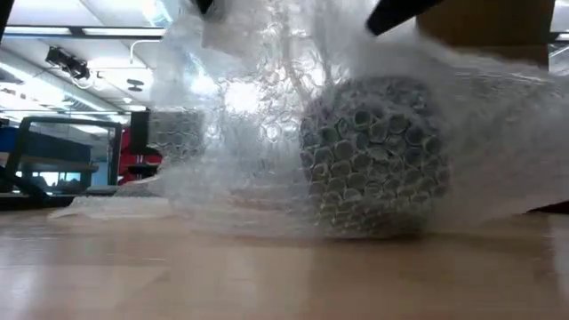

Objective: Wrap mug
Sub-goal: Wrap the black mug with the transparent bubble wrap

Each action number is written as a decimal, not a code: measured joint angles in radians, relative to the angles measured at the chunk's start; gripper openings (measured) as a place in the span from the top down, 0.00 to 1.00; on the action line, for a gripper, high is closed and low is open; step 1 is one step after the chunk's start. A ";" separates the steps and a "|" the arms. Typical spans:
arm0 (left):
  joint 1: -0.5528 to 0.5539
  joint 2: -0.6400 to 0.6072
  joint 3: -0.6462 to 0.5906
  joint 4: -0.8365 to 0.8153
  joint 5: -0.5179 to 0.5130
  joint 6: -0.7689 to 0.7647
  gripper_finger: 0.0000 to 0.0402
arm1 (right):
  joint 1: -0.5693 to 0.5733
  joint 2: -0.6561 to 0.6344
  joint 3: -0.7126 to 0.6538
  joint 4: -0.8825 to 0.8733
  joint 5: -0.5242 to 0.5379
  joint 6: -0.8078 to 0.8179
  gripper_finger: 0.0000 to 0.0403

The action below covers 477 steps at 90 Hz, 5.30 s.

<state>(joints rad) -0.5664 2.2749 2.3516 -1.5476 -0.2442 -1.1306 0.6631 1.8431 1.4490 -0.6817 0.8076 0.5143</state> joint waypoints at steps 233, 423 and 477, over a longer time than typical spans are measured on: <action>-0.080 -0.224 -0.465 0.744 -0.384 0.838 1.00 | -0.061 0.003 -0.092 0.260 -0.007 -0.196 1.00; 0.083 -0.479 -1.310 2.036 -0.316 1.204 1.00 | -0.275 -0.098 -0.240 0.469 -0.592 -0.031 1.00; 0.063 -0.480 -1.310 2.082 -0.337 1.228 1.00 | -0.385 -0.097 -0.241 0.473 -0.970 -0.105 1.00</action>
<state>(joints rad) -0.5031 1.7947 1.0412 0.5346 -0.5815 0.0971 0.2777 1.7461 1.2078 -0.2090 -0.1629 0.4092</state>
